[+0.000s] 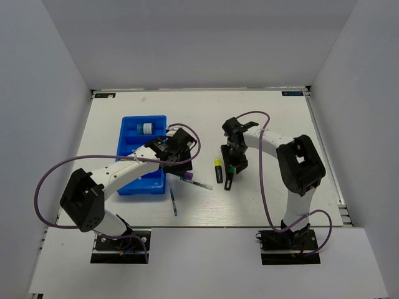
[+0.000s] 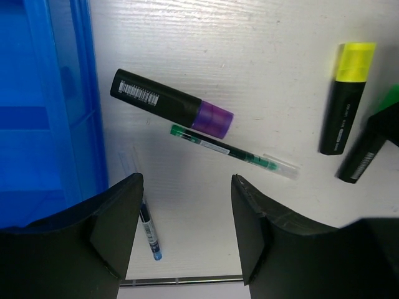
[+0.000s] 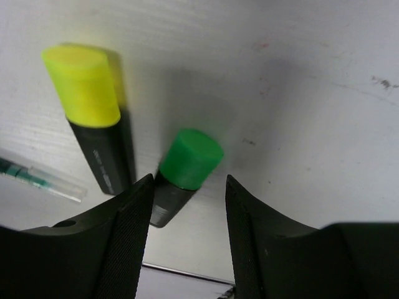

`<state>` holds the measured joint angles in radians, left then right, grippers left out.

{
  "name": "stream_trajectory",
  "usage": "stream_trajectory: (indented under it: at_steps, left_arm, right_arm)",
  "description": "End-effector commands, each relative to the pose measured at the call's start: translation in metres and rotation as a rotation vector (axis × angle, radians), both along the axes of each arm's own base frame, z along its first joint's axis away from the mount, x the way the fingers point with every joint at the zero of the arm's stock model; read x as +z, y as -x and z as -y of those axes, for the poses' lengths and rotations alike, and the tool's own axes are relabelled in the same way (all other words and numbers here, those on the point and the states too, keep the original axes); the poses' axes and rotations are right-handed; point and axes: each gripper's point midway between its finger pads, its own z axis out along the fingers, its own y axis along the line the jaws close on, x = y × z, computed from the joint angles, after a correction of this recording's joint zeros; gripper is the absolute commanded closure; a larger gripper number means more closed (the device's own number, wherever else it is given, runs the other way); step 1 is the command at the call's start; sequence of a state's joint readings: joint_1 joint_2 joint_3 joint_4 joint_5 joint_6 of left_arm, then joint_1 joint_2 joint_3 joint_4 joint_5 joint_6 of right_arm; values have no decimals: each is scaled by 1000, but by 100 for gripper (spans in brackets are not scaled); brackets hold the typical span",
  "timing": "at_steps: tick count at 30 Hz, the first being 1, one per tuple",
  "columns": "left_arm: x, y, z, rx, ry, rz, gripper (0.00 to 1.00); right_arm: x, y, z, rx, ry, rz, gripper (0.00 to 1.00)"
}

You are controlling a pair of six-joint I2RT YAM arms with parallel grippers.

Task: Sort the stationery into containers
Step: Pick up the pen from the center of the board.

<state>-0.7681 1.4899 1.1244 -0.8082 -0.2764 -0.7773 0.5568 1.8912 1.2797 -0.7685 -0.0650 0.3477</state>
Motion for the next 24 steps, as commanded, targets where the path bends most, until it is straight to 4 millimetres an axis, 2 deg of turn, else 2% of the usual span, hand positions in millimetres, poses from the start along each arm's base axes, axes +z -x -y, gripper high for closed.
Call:
stream_trajectory:
  at_steps: [1, 3, 7, 10, 13, 14, 18, 21, 24]
  left_arm:
    - [11, -3, -3, 39, 33, 56, 31]
    - [7, -2, -6, 50, 26, 57, 31]
    - [2, -2, -8, 69, 28, 58, 31]
    - [-1, -2, -7, 86, 31, 53, 31]
    - [-6, -2, -9, 98, 21, 46, 31]
    - [-7, -3, -7, 101, 27, 50, 31]
    - [-10, -5, -4, 108, 32, 43, 31]
    - [-9, -5, -2, 105, 40, 42, 31]
    - [-7, -4, -1, 92, 42, 43, 31]
  right_arm:
    - [-3, -17, -5, -48, 15, 66, 47]
    - [-7, -18, -9, -52, 15, 70, 47]
    - [-15, -22, 0, -82, 94, 103, 48]
    - [-22, -18, 4, -95, 125, 100, 54]
    - [-31, -8, 10, -107, 135, 71, 66]
    - [-33, -4, 12, -106, 137, 63, 75]
    - [-34, 2, 15, -124, 130, 53, 91]
    - [-28, -1, 15, -118, 119, 74, 98]
    - [-9, -19, 12, -55, 106, 160, 100]
